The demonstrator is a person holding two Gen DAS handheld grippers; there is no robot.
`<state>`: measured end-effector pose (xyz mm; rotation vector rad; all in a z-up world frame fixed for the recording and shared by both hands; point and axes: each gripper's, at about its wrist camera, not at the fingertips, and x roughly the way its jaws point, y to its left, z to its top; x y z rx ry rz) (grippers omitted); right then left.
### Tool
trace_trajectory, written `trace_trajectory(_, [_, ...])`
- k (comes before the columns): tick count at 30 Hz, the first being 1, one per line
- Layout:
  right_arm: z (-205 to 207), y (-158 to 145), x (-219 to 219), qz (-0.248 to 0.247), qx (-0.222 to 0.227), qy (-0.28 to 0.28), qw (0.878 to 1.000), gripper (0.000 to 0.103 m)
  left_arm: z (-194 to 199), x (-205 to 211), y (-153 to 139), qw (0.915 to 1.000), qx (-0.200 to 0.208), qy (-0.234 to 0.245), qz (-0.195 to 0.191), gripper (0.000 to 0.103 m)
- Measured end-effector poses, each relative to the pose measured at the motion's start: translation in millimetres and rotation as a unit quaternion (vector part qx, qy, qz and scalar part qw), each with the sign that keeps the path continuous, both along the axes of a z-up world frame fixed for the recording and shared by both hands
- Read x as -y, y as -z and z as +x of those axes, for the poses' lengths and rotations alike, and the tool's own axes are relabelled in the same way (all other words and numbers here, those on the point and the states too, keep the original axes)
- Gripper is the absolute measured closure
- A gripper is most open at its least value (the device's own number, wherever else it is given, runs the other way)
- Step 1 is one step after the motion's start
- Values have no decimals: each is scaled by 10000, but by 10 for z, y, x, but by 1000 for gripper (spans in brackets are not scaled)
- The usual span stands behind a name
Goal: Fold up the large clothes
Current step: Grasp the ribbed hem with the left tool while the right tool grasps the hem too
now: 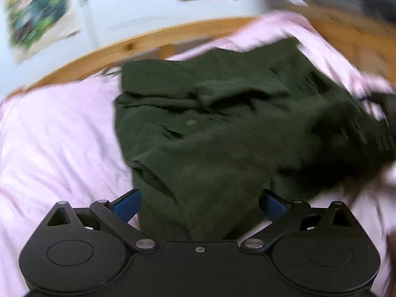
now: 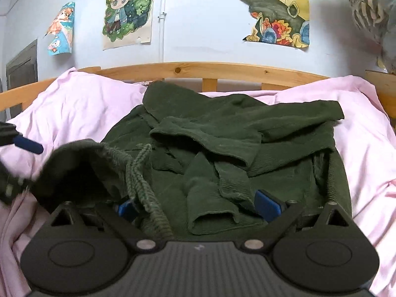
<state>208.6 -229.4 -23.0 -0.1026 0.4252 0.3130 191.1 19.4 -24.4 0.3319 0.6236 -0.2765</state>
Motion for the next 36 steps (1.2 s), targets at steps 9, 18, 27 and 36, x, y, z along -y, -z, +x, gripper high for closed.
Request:
trace_trajectory(9, [-130,-4,-145,-272,95,-339,9990,6,-51,471,554,9804,139,492,1901,3])
trace_trajectory(18, [-135,-6,-134,-262,109,-346,9990,5,-42,586,731,9705,576,571,2268,1])
trace_trajectory(27, [-383,5,-127,-498,-372,-827,9946,0,-33,421,470,9665,1150,60,2294,53])
trace_trajectory(36, [-501,303,-463,-2083,-580,-701,9738,0,-86,404,259,9682,1329,-33,2117,86])
